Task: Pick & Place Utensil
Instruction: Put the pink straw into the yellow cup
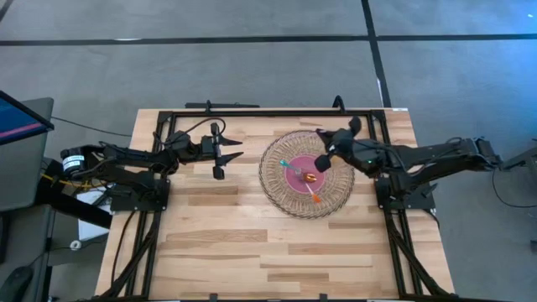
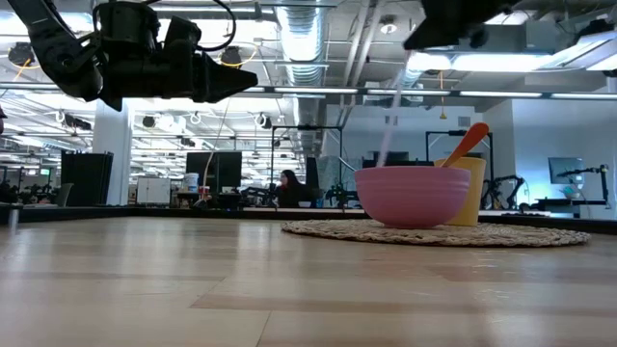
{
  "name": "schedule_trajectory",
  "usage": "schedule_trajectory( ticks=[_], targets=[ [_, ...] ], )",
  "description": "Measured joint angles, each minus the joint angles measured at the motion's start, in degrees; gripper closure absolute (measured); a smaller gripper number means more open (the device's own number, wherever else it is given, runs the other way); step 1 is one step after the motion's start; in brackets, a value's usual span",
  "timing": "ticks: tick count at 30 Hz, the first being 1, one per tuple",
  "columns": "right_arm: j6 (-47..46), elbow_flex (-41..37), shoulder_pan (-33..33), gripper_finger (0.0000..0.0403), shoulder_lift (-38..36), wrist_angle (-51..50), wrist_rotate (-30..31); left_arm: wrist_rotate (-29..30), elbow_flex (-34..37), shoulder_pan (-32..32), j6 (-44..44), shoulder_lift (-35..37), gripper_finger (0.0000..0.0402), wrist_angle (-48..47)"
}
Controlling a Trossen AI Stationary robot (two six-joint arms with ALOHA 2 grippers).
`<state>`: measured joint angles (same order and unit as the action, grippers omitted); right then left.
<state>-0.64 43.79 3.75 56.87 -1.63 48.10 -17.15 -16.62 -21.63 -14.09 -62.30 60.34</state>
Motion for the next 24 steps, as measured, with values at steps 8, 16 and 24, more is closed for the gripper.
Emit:
schedule_trajectory(
  ticks=[8, 16, 24],
  targets=[
    [-2.93, 0.0, 3.05, 0.0399, -4.2, -6.96, 6.41, 0.0, 0.0, 0.0, 0.0, 0.0, 0.025, -0.11],
    [1.9, -0.02, 7.79, 0.0401, -4.82, -9.86, 17.41, 0.0, 0.0, 0.0, 0.02, 0.0, 0.025, -0.55],
    [0.79, 1.29, 15.62, 0.0402, -4.78, -9.03, 26.14, 0.0, 0.0, 0.0, 0.37, 0.0, 0.025, -1.84]
  ],
)
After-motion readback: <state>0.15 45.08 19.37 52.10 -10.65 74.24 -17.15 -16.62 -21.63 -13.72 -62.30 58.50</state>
